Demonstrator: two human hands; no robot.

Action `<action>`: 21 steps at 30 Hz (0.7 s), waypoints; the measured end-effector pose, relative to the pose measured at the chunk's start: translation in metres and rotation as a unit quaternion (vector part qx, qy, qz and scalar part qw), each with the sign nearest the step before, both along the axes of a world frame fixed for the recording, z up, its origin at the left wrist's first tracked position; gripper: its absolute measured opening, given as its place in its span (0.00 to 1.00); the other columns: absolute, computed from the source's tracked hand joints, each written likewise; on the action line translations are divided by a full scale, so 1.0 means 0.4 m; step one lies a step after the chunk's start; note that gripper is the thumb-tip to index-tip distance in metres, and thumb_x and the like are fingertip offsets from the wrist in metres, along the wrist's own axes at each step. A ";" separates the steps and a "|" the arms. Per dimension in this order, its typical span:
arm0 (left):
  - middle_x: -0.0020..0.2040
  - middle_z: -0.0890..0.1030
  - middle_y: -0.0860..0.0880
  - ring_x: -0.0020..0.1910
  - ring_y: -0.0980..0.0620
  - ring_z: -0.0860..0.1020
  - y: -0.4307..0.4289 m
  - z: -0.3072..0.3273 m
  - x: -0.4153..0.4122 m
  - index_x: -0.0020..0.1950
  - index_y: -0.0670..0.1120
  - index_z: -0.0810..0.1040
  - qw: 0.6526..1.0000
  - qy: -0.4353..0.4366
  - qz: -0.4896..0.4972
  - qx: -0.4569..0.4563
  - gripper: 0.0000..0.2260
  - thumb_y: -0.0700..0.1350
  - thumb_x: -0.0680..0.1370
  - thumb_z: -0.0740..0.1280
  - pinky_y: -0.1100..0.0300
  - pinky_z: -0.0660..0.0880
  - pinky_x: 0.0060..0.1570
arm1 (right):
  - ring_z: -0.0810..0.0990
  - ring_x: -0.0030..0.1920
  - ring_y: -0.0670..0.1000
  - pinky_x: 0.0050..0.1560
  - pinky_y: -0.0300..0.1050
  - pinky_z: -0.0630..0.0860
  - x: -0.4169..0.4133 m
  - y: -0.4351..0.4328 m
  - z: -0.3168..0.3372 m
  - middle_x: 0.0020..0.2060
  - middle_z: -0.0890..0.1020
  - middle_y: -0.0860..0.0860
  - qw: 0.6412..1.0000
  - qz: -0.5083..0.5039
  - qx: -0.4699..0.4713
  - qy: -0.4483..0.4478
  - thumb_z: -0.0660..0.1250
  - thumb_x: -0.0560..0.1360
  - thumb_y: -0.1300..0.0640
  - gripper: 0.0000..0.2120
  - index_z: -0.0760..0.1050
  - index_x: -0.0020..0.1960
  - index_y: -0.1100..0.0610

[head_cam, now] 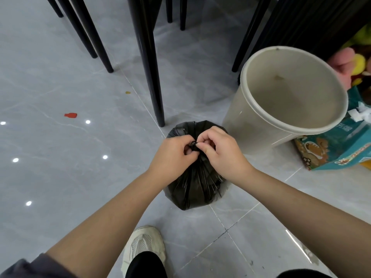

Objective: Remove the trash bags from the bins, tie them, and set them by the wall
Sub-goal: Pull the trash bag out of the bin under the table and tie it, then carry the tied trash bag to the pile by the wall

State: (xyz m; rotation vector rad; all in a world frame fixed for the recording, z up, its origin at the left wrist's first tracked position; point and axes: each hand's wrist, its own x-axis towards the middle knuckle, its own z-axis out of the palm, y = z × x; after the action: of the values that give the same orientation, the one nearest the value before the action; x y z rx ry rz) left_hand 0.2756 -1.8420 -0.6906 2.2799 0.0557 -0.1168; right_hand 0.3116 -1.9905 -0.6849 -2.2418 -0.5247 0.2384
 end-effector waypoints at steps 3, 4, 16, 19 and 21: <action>0.29 0.75 0.54 0.30 0.58 0.73 0.023 0.076 -0.001 0.40 0.50 0.78 1.000 0.010 0.017 -0.010 0.02 0.44 0.72 0.69 0.58 0.73 0.34 | 0.74 0.39 0.44 0.44 0.34 0.71 0.002 0.011 0.063 0.41 0.75 0.46 0.999 -0.009 0.032 0.024 0.69 0.73 0.59 0.06 0.75 0.44 0.48; 0.29 0.75 0.54 0.30 0.58 0.73 0.033 0.112 -0.003 0.41 0.51 0.77 1.000 0.014 0.021 -0.018 0.02 0.44 0.72 0.69 0.59 0.73 0.35 | 0.74 0.41 0.45 0.46 0.34 0.72 0.002 0.012 0.095 0.42 0.76 0.48 0.998 -0.009 0.049 0.049 0.69 0.73 0.60 0.07 0.77 0.47 0.49; 0.30 0.75 0.55 0.30 0.59 0.72 0.204 0.742 -0.095 0.40 0.52 0.78 0.997 0.030 0.064 -0.042 0.06 0.40 0.73 0.69 0.70 0.68 0.34 | 0.76 0.50 0.53 0.52 0.50 0.72 -0.027 0.167 0.655 0.44 0.77 0.49 0.993 0.087 -0.085 -0.012 0.69 0.72 0.56 0.05 0.82 0.47 0.53; 0.30 0.74 0.56 0.30 0.60 0.71 0.252 0.916 -0.127 0.40 0.51 0.78 0.994 0.035 0.081 -0.056 0.06 0.39 0.73 0.69 0.71 0.67 0.35 | 0.75 0.50 0.52 0.53 0.49 0.72 -0.059 0.219 0.824 0.45 0.76 0.48 0.994 0.083 -0.077 -0.005 0.68 0.72 0.57 0.06 0.82 0.48 0.54; 0.30 0.74 0.55 0.30 0.60 0.71 0.292 1.023 -0.150 0.40 0.50 0.78 0.994 0.047 0.087 -0.051 0.05 0.40 0.73 0.69 0.71 0.68 0.35 | 0.75 0.51 0.51 0.53 0.47 0.72 -0.083 0.252 0.929 0.45 0.76 0.48 0.995 0.079 -0.065 0.005 0.68 0.72 0.57 0.06 0.82 0.48 0.54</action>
State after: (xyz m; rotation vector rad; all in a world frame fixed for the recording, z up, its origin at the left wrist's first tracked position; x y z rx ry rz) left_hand 0.2156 -1.7253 -0.2815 2.1553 0.2903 -0.1325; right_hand 0.2786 -1.8896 -0.3132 -2.3253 -0.7010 0.3747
